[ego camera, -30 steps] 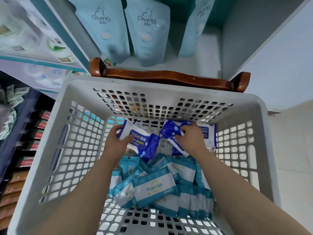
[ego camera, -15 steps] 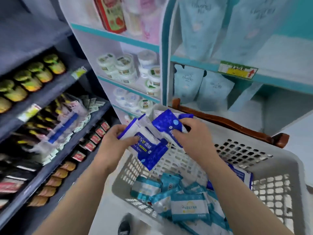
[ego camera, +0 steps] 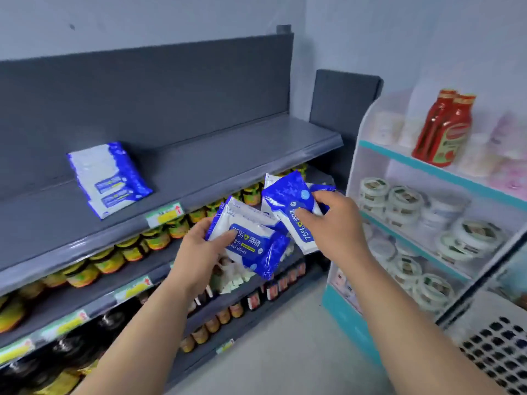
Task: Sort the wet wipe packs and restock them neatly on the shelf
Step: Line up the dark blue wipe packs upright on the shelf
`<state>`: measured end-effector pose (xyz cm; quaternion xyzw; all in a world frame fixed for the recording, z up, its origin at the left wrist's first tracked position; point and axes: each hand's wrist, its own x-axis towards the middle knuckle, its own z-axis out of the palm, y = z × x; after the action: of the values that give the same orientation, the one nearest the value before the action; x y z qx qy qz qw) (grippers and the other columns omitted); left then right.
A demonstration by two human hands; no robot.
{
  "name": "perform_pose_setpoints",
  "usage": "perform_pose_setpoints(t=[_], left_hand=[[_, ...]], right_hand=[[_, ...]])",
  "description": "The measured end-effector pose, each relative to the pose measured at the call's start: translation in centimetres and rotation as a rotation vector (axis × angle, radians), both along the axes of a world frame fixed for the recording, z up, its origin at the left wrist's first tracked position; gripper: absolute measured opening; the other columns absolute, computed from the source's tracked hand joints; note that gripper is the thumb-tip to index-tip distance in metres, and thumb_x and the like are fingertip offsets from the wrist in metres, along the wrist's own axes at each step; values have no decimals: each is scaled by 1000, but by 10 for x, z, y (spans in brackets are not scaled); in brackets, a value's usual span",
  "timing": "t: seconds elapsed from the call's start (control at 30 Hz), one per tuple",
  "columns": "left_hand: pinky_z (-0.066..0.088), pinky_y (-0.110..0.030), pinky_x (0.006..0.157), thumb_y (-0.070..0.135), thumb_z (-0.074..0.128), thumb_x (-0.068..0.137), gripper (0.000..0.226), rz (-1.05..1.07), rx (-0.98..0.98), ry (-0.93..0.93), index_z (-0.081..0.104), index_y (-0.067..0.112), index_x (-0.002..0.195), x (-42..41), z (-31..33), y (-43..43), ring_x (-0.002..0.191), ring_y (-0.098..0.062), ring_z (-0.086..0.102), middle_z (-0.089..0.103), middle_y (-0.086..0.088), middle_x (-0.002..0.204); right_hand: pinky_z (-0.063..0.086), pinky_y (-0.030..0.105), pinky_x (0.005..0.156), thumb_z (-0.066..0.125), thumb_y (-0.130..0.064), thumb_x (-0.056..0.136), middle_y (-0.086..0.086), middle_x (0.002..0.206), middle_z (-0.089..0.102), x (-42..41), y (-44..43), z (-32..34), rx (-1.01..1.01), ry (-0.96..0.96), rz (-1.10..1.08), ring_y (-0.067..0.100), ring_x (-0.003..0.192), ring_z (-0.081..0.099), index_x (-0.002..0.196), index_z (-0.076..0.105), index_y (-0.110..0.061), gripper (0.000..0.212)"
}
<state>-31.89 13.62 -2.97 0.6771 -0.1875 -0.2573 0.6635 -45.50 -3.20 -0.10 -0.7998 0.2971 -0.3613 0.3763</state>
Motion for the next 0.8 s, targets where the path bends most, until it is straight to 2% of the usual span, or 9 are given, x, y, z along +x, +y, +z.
perform_pose_setpoints(t=[0.1, 0.2, 0.3, 0.4, 0.47, 0.6, 0.7, 0.8], left_hand=[[55, -47, 82, 6, 60, 91, 15, 164, -65, 35, 57, 12, 105, 57, 10, 43, 88, -30, 70, 73, -12, 99], [58, -41, 78, 9, 58, 93, 15, 356, -110, 46, 55, 13, 107, 103, 13, 76, 81, -22, 71, 72, -10, 100], [55, -45, 87, 13, 56, 94, 26, 534, -141, 90, 49, 8, 119, 145, 9, 98, 92, -26, 68, 69, -9, 106], [52, -50, 92, 15, 54, 94, 29, 652, -133, 117, 50, 6, 121, 186, 2, 107, 98, -28, 68, 68, -10, 111], [54, -47, 90, 13, 51, 94, 28, 703, -102, 132, 50, 6, 121, 212, 1, 105, 97, -25, 68, 68, -10, 111], [56, -40, 81, 7, 47, 93, 26, 740, -62, 114, 51, 2, 118, 255, -2, 90, 96, -27, 68, 68, -13, 108], [58, -38, 75, 5, 51, 90, 25, 764, -37, 110, 48, 3, 116, 280, -12, 78, 94, -26, 68, 67, -12, 107], [56, -40, 80, 11, 62, 87, 28, 811, 89, 41, 48, 11, 111, 291, -24, 74, 90, -21, 67, 65, -7, 106]], right_hand=[[40, 34, 54, 68, -15, 77, 13, 66, 58, 70, 33, 14, 42, -23, 115, 26, 58, 49, 71, 59, -2, 17], [50, 41, 60, 68, -16, 78, 17, 72, 64, 130, 55, 25, 83, -55, 200, 35, 69, 60, 78, 62, 0, 17], [45, 36, 55, 69, -15, 80, 20, 74, 64, 182, 67, 29, 143, -61, 269, 29, 59, 54, 78, 63, 3, 18], [40, 28, 55, 68, -12, 80, 21, 75, 65, 226, 69, 27, 212, -34, 354, 20, 60, 53, 79, 64, 4, 17], [42, 29, 57, 69, -11, 80, 17, 73, 66, 255, 63, 24, 230, -23, 383, 22, 62, 58, 79, 64, 3, 15], [41, 19, 50, 68, -12, 82, 5, 70, 64, 308, 41, 22, 269, -20, 426, 7, 54, 57, 84, 65, 2, 14], [47, 26, 59, 71, -14, 82, 13, 82, 71, 345, 23, 24, 383, 54, 508, 17, 65, 66, 88, 66, 0, 16], [52, 30, 62, 72, -16, 83, 10, 83, 74, 379, 12, 18, 434, 235, 644, 21, 69, 70, 85, 67, -8, 10]])
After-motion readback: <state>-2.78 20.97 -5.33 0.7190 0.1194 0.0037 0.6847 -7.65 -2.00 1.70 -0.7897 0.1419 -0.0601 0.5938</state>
